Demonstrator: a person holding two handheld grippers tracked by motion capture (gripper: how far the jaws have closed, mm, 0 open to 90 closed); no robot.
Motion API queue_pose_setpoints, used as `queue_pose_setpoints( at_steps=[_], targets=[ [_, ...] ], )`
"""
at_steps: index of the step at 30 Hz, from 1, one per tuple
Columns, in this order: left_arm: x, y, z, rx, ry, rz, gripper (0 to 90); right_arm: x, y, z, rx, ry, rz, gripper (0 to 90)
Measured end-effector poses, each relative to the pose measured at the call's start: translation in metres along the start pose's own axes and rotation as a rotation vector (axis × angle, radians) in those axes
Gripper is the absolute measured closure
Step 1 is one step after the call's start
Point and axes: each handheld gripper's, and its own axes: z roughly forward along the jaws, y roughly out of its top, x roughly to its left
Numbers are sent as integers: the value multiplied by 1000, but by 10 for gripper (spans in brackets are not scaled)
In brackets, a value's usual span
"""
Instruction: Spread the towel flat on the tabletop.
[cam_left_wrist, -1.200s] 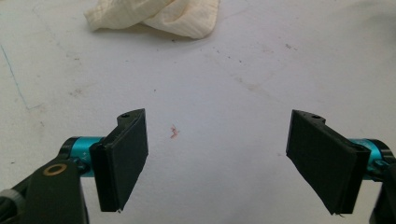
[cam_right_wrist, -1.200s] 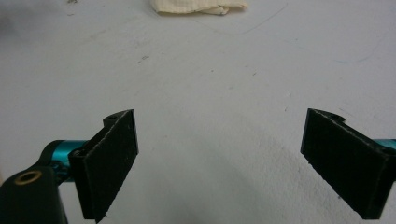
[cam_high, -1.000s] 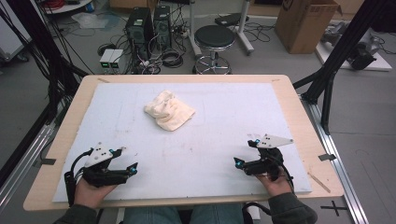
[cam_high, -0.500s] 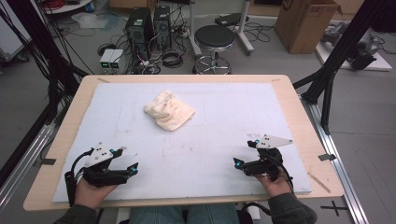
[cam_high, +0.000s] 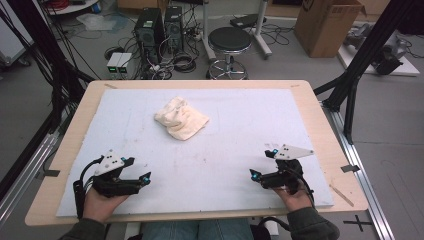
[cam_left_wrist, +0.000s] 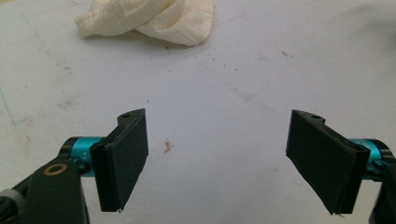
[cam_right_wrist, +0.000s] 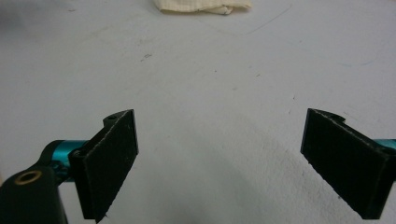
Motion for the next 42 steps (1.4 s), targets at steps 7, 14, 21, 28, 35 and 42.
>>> queue_pose_setpoints(
  at_steps=[7, 14, 21, 28, 35, 42],
  targets=[
    [0, 10, -2, -27, -4, -16, 214, 0, 1, -2, -16, -1, 3, 103],
    [2, 21, 0, -17, -35, 10, 221, 1, 1, -4, -21, -2, -2, 102],
    [15, 41, 16, 0, -50, -6, 232, -3, 2, -7, -30, -8, 6, 103],
    [25, 58, 32, 25, -56, -41, 253, -7, -1, -7, -28, -9, 26, 103],
    [29, 80, 52, 54, -34, -45, 287, -8, -4, -11, -36, -21, 27, 102],
    [29, 102, 69, 80, -36, -19, 328, -6, -3, -10, -42, -16, 13, 103]
  ],
)
